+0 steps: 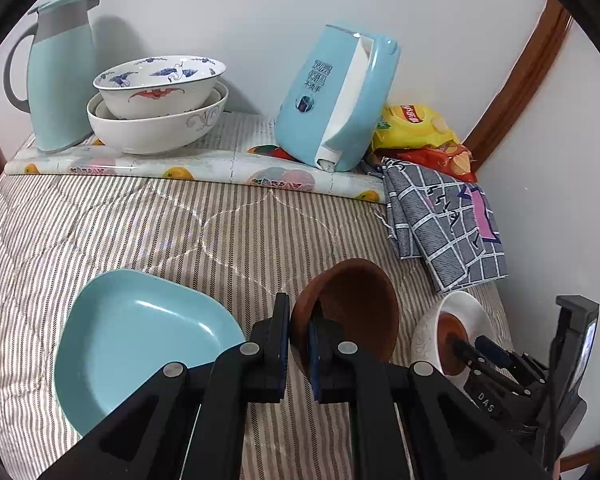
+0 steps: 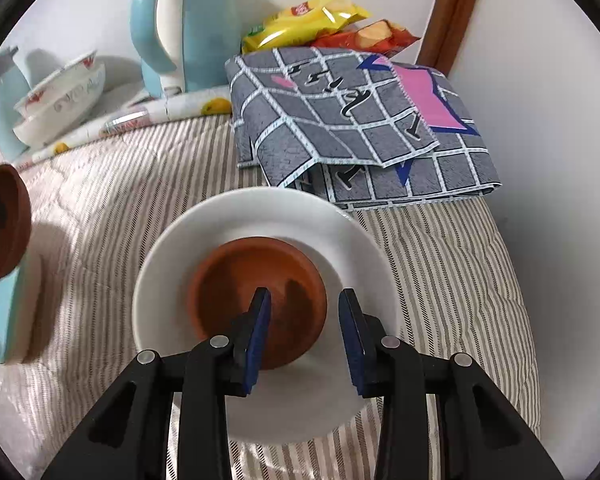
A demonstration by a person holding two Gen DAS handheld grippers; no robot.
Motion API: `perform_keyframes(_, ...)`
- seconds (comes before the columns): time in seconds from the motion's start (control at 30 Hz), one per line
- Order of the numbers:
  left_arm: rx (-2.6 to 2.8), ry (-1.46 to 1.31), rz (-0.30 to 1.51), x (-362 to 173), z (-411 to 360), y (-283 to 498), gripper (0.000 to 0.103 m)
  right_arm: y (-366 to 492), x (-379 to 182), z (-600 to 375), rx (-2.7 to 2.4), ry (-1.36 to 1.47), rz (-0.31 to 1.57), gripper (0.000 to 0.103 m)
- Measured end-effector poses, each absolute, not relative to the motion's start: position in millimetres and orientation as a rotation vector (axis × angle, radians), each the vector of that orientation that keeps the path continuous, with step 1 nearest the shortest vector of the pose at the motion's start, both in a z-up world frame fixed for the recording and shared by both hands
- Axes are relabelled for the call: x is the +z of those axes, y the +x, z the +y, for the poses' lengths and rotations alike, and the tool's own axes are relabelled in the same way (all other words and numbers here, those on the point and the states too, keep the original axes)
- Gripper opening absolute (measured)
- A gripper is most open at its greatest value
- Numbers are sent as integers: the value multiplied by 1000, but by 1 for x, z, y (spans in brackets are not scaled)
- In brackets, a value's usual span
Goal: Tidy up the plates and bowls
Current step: 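Lower the brown bowl into the white bowl and open the right gripper, then carry the left gripper's brown bowl into the white bowl onto the other brown bowl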
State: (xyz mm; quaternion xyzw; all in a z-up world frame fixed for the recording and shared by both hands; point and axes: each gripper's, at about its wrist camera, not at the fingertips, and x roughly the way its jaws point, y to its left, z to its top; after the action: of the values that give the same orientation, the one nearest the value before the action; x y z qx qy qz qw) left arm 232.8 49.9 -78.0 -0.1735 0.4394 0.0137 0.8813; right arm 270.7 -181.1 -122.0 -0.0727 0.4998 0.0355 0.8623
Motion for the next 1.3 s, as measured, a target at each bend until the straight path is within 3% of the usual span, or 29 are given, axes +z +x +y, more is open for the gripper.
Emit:
perform_keyframes(0.5, -8, -302, 887, -56, 2, 209, 8, 217, -67, -241, 36, -22, 904, 35)
perform_keyframes(1.3, -112, -226, 957, -74, -83, 242, 9, 187, -83, -323, -77, 78, 924, 35)
